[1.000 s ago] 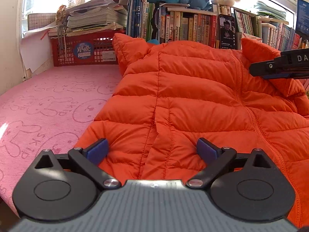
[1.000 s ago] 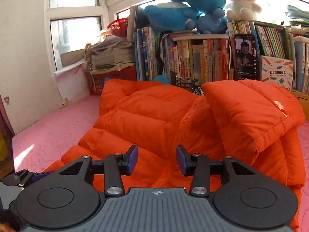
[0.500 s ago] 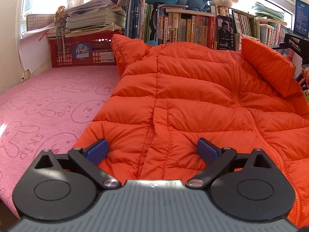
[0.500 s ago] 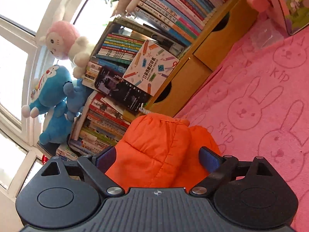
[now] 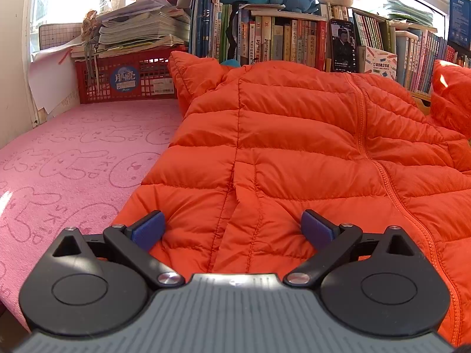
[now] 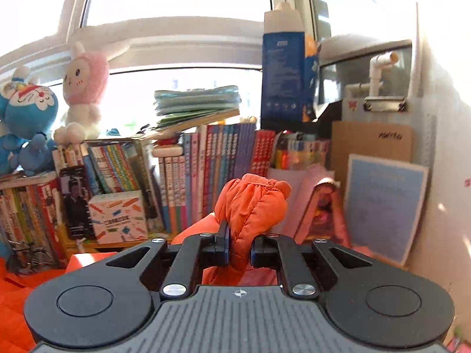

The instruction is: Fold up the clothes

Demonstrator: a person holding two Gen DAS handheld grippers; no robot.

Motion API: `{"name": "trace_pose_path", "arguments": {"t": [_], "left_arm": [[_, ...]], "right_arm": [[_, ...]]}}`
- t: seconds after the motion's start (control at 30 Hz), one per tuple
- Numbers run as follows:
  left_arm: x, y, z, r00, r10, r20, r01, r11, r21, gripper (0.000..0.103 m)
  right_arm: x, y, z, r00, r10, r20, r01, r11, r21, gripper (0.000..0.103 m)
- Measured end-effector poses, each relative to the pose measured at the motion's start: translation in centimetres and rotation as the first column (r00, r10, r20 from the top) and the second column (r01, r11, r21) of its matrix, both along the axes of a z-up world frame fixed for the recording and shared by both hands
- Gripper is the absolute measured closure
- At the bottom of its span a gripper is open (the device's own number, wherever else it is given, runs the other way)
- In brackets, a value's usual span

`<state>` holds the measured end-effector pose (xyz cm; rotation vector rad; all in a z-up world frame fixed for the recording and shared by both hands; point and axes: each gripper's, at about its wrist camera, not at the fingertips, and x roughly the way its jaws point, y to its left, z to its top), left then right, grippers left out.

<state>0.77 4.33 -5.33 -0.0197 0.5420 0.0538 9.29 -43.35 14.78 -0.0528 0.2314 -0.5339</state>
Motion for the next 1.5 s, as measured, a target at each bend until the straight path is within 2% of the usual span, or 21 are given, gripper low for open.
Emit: {"name": "trace_pose_path", "arguments": {"t": [0.07,0.17,0.27,0.47,0.63,0.7,0.73,0.77,0.83,0.97,1.03,1.07,1.13,1.2,1.3,1.4,1.47,1.5], "left_arm": [[0.0,0.0,0.0,1.0,-0.001,-0.002,0.001,1.0,0.004,0.003],[0.1,-0.1,0.0,1.0,-0.002,-0.007,0.002,1.0,0.011,0.002],[0.2,-0.1,0.0,1.0,-0.001,-0.011,0.001,1.0,0.021,0.002],[0.2,-0.1,-0.1,1.0,-0.001,-0.015,0.002,1.0,0.031,0.001],[0.3,-0.2,-0.1,1.0,0.0,-0.017,0.001,0.999,0.035,0.001],[0.3,-0.2,-0.1,1.0,-0.001,-0.017,0.002,0.999,0.035,0.001],[0.3,-0.2,-0.1,1.0,-0.002,-0.017,0.002,0.999,0.035,0.001],[0.3,-0.2,-0.1,1.0,-0.002,-0.017,0.003,0.999,0.034,0.001],[0.3,-0.3,-0.1,1.0,-0.002,-0.016,0.003,0.999,0.034,0.001],[0.2,-0.1,-0.1,1.0,-0.006,-0.013,0.007,1.0,0.028,0.001],[0.2,-0.1,-0.1,1.0,-0.008,-0.011,0.009,1.0,0.024,0.001],[0.2,-0.1,-0.1,1.0,-0.009,-0.01,0.009,1.0,0.023,0.001],[0.2,-0.1,-0.1,1.0,-0.01,-0.008,0.01,1.0,0.024,0.001],[0.2,-0.1,-0.1,1.0,-0.01,-0.007,0.01,1.0,0.026,0.001],[0.1,-0.1,-0.1,1.0,-0.012,-0.002,0.012,1.0,0.024,0.001],[0.0,0.1,-0.1,1.0,-0.02,0.006,0.02,1.0,0.009,0.001],[-0.4,0.7,0.0,0.999,-0.04,0.025,0.04,0.999,-0.032,0.001],[-0.6,1.2,0.1,0.998,-0.051,0.034,0.053,0.996,-0.068,0.001]], "right_arm": [[-0.8,-1.7,0.1,0.995,-0.095,-0.017,0.092,0.986,-0.141,0.089],[-1.6,-4.9,-1.3,0.983,-0.17,-0.069,0.154,0.969,-0.194,0.089],[-1.4,-6.8,-4.5,0.967,-0.218,-0.131,0.181,0.952,-0.247,0.089],[-0.4,-8.3,-11.7,0.94,-0.211,-0.267,0.172,0.972,-0.161,0.089],[1.0,-8.5,-15.9,0.913,-0.191,-0.36,0.167,0.981,-0.098,0.088],[1.3,-8.2,-16.8,0.899,-0.185,-0.398,0.168,0.983,-0.079,0.079],[1.3,-7.9,-16.8,0.894,-0.18,-0.41,0.169,0.984,-0.062,0.06],[1.0,-7.5,-16.5,0.896,-0.163,-0.413,0.161,0.986,-0.04,0.037],[0.1,-5.8,-15.2,0.919,-0.101,-0.381,0.099,0.995,-0.025,0.019],[-1.7,-0.8,-11.2,0.952,0.043,-0.302,-0.061,0.997,-0.053,0.004],[-2.0,2.2,-9.0,0.961,0.149,-0.232,-0.155,0.988,-0.005,0.0],[-1.5,3.8,-8.3,0.955,0.216,-0.204,-0.212,0.976,0.042,0.0],[-0.1,7.0,-7.1,0.923,0.354,-0.152,-0.331,0.93,0.158,0.0],[1.7,10.3,-6.4,0.874,0.476,-0.097,-0.439,0.859,0.264,0.0],[5.2,17.4,-6.8,0.796,0.601,-0.077,-0.542,0.763,0.351,0.0],[7.4,24.3,-8.9,0.745,0.656,-0.123,-0.588,0.732,0.343,0.0],[8.3,27.8,-11.3,0.699,0.694,-0.174,-0.621,0.709,0.333,0.0],[8.5,29.4,-12.7,0.684,0.697,-0.213,-0.628,0.712,0.312,0.001]]}}
